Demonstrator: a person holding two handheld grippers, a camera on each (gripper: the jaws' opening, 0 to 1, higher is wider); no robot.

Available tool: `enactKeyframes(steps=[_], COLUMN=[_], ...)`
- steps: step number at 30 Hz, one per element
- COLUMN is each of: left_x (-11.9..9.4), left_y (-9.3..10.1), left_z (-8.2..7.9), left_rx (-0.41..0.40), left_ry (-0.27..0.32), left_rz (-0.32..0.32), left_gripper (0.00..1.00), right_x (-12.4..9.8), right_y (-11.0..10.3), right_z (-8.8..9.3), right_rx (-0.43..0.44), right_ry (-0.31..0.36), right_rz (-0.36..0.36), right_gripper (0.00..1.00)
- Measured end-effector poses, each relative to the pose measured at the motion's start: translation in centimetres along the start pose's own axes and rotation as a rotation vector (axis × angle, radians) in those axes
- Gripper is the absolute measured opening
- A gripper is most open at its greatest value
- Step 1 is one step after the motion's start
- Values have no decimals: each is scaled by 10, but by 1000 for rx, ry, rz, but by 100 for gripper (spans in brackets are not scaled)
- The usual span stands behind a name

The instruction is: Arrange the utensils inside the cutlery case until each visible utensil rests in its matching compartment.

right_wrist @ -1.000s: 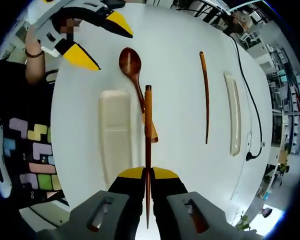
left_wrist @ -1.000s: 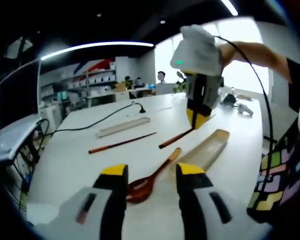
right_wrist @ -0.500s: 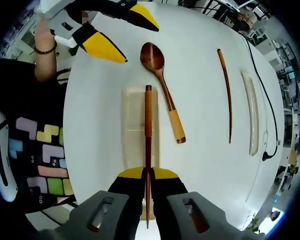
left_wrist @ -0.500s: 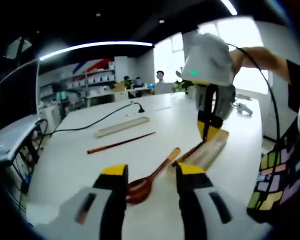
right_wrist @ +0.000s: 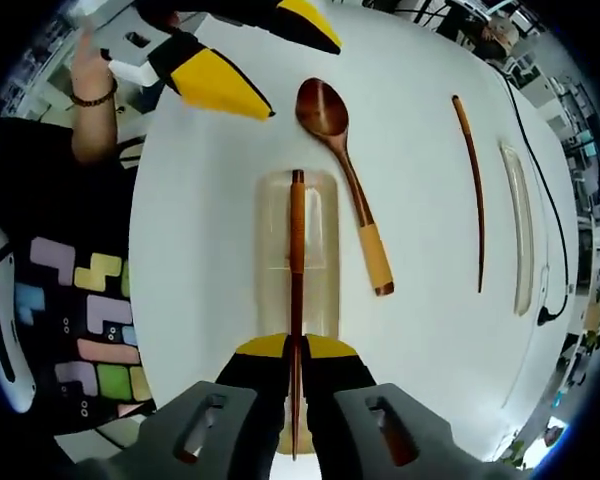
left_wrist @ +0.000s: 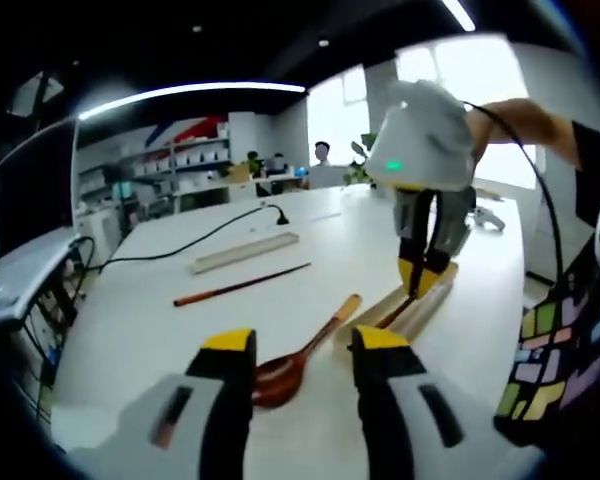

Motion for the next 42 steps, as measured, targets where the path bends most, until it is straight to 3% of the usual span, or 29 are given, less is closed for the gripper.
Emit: enactKeyframes(steps=[14, 33, 42], left_x=[2, 1, 2], left_y=[3, 1, 0], left_z=[2, 4, 4], left_rx=[-3, -9, -15], left_ry=[-7, -10, -9], left_rz=[5, -1, -1], left_gripper=[40, 40, 40], right_x=[5, 9, -4], right_y=[-5, -5, 5], right_z=[3, 2, 3], right_rx=[19, -13, -22], right_ry=[-13, -4, -12], right_rz=[-24, -5, 23], right_gripper=[3, 4, 4])
Point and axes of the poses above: the point that each gripper's makers call its tool centre point, and the gripper's own axes: x roughly forward along the fingers, y roughly to its right, z roughly out of its underside, the point moved 4 cm from there along -x, roughly backward along the fingers, and after that the axes turned 4 degrees about x, right-handed, at the moved point
